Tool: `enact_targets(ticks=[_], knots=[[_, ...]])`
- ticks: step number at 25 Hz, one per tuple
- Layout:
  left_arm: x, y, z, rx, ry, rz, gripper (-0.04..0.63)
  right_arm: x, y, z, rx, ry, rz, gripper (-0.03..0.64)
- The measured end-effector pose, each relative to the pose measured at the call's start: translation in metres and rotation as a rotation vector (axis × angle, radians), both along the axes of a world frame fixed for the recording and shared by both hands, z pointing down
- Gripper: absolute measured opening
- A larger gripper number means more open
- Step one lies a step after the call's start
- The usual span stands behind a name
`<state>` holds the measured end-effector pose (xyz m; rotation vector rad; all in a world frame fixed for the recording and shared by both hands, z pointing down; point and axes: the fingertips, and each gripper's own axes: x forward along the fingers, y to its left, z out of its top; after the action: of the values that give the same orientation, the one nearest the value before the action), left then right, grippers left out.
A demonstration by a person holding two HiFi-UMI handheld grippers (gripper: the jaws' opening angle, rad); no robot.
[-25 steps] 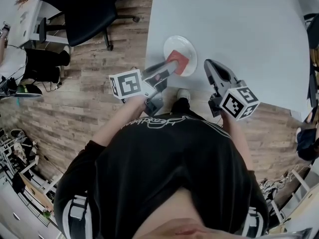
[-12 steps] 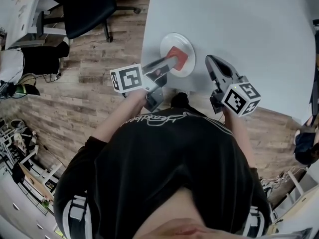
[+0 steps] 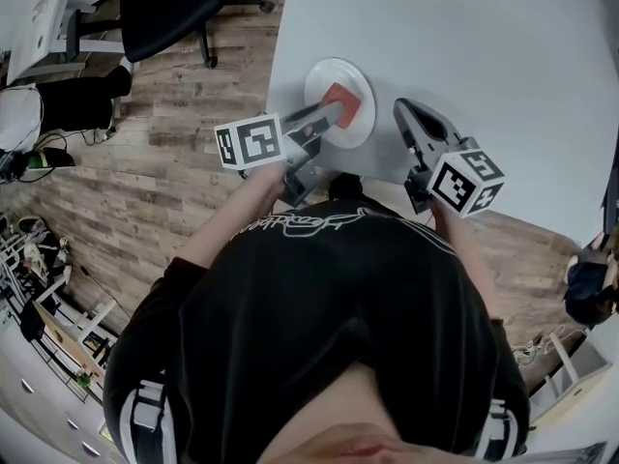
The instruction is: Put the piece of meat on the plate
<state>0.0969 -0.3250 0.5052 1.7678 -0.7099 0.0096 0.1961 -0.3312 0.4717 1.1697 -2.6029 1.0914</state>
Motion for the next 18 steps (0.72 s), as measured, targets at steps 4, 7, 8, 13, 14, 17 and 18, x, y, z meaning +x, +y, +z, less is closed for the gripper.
enact_targets(ticks=[4,7,8,13,14,17,18], knots=[[-0.001,0.000,0.007,0.001,-0.046,0.007,0.095,0.000,-0.001,0.003,-0.007,-0.004,-0.011,0.008],[-0.002,-0.001,0.014,0.010,-0.100,0.019,0.095,0.001,-0.003,0.004,-0.009,-0.005,-0.018,0.008],[-0.002,-0.001,0.017,0.012,-0.115,0.024,0.095,0.001,-0.004,0.004,-0.008,-0.006,-0.020,0.008],[-0.001,-0.002,0.024,0.016,-0.145,0.047,0.095,0.002,-0.007,0.008,-0.011,-0.004,-0.026,0.008],[0.000,-0.003,0.023,0.023,-0.151,0.050,0.095,0.003,-0.008,0.008,-0.013,-0.004,-0.026,0.008],[0.005,-0.004,0.023,0.042,-0.169,0.062,0.095,0.007,-0.011,0.008,-0.016,-0.009,-0.028,0.008],[0.006,-0.004,0.023,0.047,-0.180,0.066,0.095,0.008,-0.011,0.007,-0.015,-0.012,-0.030,0.008]])
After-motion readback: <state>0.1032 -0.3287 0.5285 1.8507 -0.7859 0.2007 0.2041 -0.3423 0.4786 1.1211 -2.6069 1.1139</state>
